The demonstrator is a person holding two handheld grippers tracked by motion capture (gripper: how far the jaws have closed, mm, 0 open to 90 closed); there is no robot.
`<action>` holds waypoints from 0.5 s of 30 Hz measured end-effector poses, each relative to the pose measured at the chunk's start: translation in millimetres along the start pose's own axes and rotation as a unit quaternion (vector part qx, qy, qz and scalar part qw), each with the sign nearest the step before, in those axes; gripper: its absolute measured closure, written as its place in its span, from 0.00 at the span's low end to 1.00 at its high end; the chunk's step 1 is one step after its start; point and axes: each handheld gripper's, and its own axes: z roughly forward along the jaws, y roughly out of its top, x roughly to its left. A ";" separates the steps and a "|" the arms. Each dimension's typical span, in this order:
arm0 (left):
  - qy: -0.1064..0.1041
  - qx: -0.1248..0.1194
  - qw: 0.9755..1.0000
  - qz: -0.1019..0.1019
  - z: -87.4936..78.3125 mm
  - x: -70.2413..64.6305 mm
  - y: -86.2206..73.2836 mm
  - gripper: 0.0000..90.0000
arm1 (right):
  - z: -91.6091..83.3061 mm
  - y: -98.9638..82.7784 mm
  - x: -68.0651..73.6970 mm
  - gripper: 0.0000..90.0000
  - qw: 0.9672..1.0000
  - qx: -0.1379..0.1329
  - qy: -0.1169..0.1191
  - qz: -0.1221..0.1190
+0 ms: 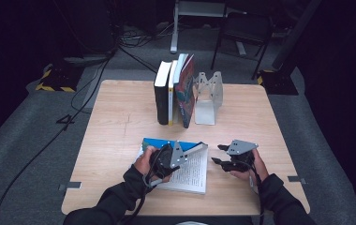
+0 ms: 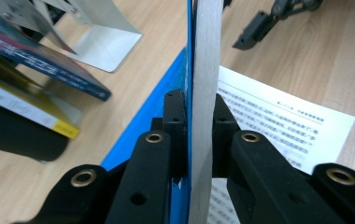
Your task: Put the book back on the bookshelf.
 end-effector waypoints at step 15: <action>0.017 -0.022 1.000 -0.002 -19.3 11.7 3.9 0.91 | 46.2 -2.0 -2.0 0.44 0.999 0.026 0.039 0.017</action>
